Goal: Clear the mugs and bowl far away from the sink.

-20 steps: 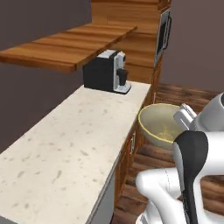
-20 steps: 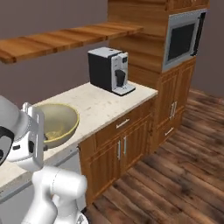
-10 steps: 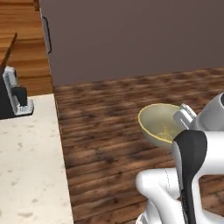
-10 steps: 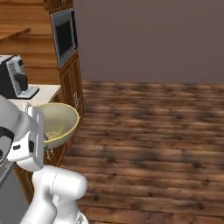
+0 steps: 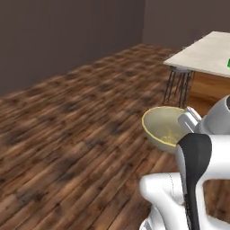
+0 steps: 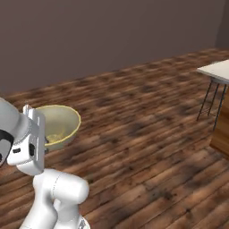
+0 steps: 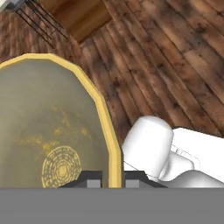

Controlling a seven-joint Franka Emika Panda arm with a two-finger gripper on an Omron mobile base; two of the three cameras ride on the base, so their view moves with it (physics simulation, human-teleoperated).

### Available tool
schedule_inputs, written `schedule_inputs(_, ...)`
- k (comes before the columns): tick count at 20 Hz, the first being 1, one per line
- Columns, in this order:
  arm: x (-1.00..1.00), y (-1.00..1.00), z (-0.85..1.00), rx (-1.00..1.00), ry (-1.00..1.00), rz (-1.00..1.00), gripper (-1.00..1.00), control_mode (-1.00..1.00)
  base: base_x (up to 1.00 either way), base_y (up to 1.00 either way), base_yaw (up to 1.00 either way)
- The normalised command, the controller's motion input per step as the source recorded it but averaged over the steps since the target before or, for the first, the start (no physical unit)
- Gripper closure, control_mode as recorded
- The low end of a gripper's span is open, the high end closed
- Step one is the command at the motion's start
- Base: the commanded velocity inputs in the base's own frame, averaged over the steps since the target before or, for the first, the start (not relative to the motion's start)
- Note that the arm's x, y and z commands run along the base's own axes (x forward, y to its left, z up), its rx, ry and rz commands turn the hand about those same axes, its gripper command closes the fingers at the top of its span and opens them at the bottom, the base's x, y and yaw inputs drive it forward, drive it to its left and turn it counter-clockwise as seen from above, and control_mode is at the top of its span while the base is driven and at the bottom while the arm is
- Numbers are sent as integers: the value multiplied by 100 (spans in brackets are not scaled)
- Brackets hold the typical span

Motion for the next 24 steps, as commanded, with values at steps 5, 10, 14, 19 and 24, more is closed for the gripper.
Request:
schedule_inputs(5,0,0,0,0,0,0,100,100,71,-4,-65)
schedule_inputs(10,0,0,0,0,0,0,100,100,100,-39,-3)
schedule_inputs(14,0,0,0,0,0,0,100,100,100,-32,0)
schedule_inputs(19,0,0,0,0,0,0,100,100,100,-12,0)
schedule_inputs(24,0,0,0,0,0,0,100,100,100,0,0)
